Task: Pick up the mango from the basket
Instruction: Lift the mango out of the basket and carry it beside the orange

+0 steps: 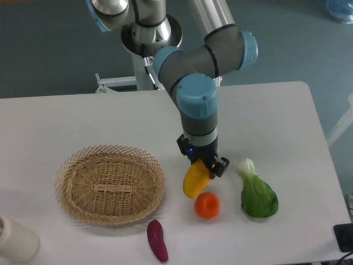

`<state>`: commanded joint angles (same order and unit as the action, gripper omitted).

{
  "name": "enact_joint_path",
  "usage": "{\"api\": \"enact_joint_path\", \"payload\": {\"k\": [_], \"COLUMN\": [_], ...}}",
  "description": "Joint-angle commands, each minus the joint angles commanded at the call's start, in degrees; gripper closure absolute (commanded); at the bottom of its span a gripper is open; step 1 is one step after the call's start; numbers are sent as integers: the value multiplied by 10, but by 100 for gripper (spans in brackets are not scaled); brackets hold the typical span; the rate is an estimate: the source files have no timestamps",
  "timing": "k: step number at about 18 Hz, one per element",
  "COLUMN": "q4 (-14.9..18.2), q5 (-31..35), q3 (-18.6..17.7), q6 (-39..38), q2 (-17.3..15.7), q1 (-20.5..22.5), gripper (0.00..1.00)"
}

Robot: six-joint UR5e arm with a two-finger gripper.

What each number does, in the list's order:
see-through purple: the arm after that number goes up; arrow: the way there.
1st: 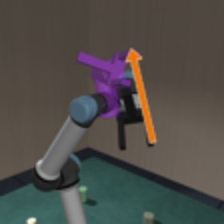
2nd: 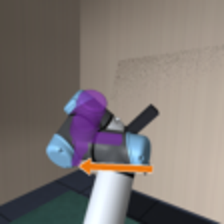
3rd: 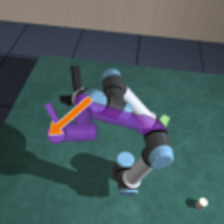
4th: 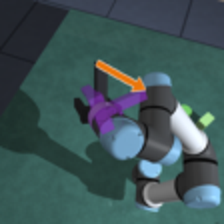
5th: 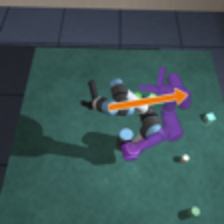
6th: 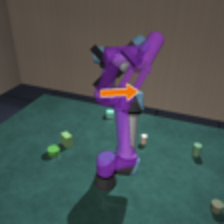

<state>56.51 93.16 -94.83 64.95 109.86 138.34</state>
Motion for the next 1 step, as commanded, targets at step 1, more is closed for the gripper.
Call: {"api": "enact_joint_path", "payload": {"k": [1], "q4": [0], "q5": [0], "q3": [0], "q6": [1], "q2": [0], "q1": [0], "gripper": [56]}}
